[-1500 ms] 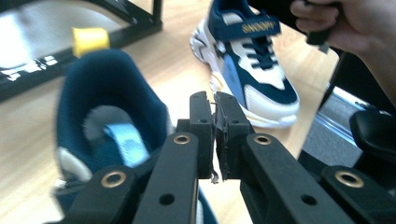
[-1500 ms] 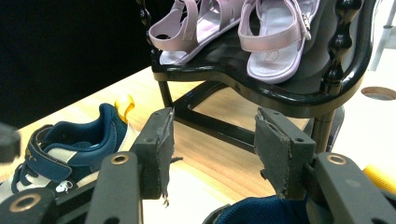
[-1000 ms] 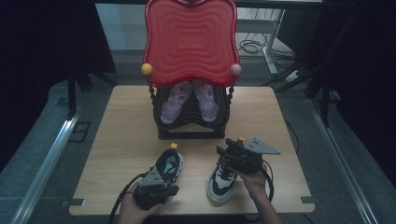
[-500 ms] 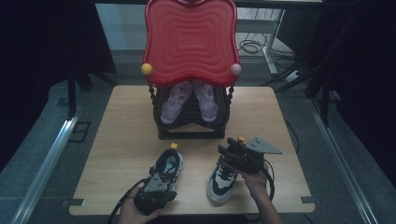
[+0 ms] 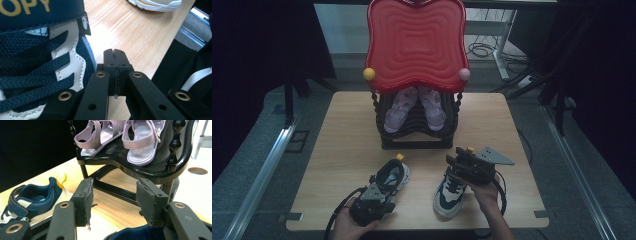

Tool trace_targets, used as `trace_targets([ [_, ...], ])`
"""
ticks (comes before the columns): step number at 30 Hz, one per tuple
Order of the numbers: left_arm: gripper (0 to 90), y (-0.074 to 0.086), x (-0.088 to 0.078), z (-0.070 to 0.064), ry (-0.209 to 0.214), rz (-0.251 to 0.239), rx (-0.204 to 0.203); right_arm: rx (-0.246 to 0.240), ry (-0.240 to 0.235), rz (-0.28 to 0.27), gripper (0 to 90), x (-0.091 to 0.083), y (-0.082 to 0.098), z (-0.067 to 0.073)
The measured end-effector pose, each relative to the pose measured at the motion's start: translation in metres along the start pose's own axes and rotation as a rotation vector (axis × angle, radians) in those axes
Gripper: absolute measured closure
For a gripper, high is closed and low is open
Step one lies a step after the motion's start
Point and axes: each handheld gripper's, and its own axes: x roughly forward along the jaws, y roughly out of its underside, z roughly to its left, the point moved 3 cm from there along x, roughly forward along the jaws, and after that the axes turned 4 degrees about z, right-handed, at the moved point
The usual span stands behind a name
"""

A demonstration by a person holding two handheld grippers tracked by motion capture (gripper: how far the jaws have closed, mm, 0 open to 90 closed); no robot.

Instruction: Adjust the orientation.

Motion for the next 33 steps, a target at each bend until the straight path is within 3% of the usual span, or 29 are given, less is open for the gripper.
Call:
trace_targets([
  [33, 89.5, 0.016, -0.028, 0.051, -0.054, -0.029, -0.139, 0.004, 0.000, 0.030, 48.1, 0.005, 0.005, 0.000],
])
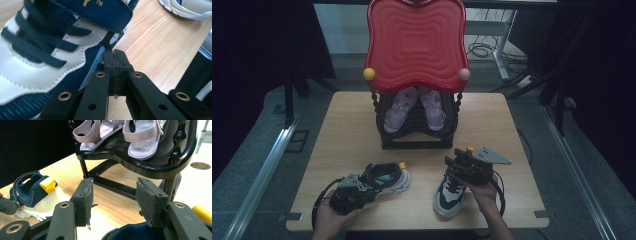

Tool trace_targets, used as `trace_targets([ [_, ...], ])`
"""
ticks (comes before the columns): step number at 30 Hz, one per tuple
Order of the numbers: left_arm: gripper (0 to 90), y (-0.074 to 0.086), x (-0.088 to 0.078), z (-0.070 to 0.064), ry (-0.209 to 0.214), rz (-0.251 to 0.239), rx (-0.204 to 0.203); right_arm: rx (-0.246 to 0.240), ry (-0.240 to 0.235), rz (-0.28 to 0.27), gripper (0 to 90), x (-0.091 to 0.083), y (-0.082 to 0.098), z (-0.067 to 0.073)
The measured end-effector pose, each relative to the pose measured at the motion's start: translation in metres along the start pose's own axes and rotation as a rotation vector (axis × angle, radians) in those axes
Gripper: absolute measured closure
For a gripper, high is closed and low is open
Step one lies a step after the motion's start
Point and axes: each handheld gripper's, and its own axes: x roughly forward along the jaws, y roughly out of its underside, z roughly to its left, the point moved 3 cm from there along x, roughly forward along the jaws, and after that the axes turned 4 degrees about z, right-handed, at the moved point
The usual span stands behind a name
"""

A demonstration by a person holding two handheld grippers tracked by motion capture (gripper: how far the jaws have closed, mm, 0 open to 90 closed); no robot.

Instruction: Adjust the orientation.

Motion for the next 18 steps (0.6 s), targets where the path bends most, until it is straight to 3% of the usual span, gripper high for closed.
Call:
trace_targets([
  [6, 89.4, 0.002, -0.003, 0.009, -0.022, -0.006, -0.032, 0.006, 0.004, 0.002, 48.1, 0.000, 0.000, -0.001],
  [18, 89.4, 0.006, -0.006, 0.021, -0.063, 0.002, -0.061, 0.011, 0.007, 0.013, 48.1, 0.001, 0.001, -0.002],
])
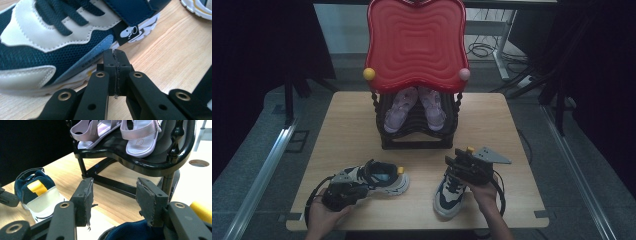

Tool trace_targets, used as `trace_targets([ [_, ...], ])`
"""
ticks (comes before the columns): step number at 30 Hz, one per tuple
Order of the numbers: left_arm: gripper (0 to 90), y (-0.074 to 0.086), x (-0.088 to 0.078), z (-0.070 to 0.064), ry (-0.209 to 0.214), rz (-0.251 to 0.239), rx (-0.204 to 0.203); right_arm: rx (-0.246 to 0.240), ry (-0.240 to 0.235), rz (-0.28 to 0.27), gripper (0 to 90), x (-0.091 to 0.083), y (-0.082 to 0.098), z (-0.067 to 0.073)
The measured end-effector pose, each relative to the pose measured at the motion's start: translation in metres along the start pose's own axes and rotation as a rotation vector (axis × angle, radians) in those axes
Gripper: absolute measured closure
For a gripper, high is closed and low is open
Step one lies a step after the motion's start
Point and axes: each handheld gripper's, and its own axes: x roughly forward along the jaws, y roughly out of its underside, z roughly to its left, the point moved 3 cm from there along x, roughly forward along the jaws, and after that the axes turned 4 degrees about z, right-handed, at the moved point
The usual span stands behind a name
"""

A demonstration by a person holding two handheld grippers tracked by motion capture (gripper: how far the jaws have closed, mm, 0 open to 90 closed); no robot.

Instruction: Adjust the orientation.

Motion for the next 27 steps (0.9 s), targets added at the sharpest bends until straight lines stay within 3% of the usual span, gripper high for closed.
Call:
trace_targets([
  [11, 89.3, -0.007, 0.000, 0.014, -0.103, 0.022, -0.033, 0.022, -0.018, 0.003, 48.2, 0.003, 0.001, 0.000],
  [27, 89.4, -0.016, -0.007, 0.052, -0.162, 0.023, -0.109, 0.035, -0.012, -0.005, 48.2, 0.002, 0.001, -0.003],
])
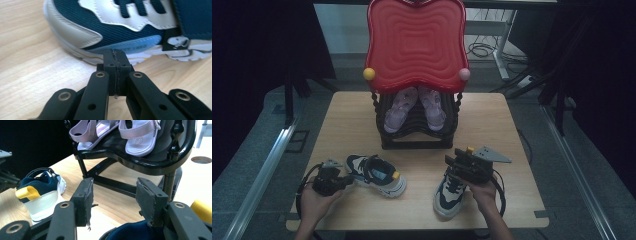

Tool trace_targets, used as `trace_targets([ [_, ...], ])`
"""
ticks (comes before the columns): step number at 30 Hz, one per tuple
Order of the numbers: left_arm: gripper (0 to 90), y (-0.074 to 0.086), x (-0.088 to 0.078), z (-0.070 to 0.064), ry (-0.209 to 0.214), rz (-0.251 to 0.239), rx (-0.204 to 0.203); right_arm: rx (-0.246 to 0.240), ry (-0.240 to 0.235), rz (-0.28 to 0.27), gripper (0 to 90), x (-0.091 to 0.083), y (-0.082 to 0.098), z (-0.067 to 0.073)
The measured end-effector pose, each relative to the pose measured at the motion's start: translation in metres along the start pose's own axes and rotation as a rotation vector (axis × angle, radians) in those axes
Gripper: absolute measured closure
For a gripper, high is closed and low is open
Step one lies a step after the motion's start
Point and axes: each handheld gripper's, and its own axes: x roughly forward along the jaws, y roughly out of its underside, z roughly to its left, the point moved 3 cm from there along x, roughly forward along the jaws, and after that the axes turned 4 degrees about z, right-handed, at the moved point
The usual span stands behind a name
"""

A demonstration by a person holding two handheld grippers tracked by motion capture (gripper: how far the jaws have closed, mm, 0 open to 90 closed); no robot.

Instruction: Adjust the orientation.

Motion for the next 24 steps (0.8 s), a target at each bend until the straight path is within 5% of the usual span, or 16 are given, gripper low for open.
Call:
trace_targets([
  [24, 89.8, -0.024, 0.017, 0.018, 0.026, -0.024, -0.056, 0.004, 0.001, 0.002, 48.3, 0.002, 0.001, 0.001],
])
